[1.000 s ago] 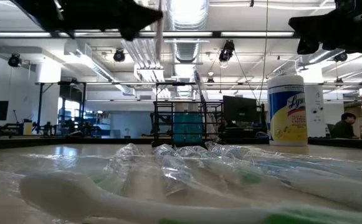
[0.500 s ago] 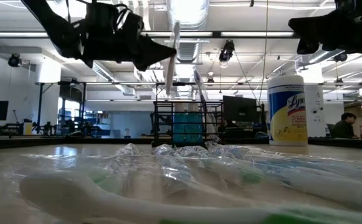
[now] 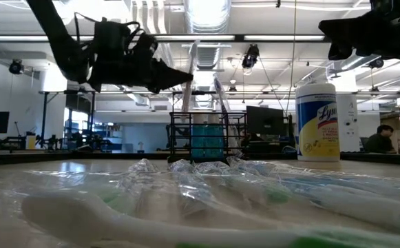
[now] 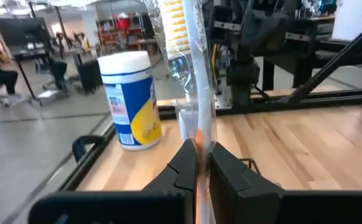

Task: Pick & Place toothbrushing station
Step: Put the orange toothbrush into the mesh organizer

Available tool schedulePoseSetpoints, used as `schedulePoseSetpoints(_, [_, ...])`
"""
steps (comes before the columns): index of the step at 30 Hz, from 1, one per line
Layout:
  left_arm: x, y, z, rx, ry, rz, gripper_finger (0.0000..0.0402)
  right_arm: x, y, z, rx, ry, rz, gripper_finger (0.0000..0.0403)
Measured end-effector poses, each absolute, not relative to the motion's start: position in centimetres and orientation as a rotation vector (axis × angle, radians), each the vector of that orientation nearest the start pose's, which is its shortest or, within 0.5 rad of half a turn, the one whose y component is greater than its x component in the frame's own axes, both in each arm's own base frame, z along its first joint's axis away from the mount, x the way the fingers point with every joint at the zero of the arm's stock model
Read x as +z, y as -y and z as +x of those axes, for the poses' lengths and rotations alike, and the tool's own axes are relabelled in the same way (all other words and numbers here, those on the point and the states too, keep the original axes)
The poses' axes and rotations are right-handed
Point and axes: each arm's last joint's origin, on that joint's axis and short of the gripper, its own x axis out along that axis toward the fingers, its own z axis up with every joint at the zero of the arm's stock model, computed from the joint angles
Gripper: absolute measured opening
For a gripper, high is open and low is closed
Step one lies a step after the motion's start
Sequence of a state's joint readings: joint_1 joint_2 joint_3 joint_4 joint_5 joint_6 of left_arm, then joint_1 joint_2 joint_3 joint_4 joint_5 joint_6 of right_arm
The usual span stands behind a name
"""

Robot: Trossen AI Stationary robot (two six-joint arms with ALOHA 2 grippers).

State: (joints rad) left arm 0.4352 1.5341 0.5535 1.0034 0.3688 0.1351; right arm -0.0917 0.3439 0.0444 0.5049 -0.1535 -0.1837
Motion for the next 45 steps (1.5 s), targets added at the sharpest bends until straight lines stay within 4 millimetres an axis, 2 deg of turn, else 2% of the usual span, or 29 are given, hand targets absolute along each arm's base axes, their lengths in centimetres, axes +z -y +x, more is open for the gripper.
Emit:
schedulePoseSetpoints(7, [17.6,-11.0,25.7,0.059,0.019,0.162,0.0019,19.7,0.6,11.7,0.041,0.209,-0.214,0.0008])
schedulePoseSetpoints(23, [14.0,-11.6,27.3,0.009,-0.047,0.137,0.002,19.7,0.6,11.8,0.042,0.205,-0.215,0.0008])
schedulePoseSetpoints(31, [13.5,-11.7,27.4,0.006,-0.044,0.13,0.0024,19.6,0.6,11.8,0.043,0.196,-0.214,0.0008])
schedulePoseSetpoints(45, [14.8,-11.5,27.2,-0.016,-0.016,0.115,0.0126,19.5,0.6,11.8,0.046,0.193,-0.191,0.0008])
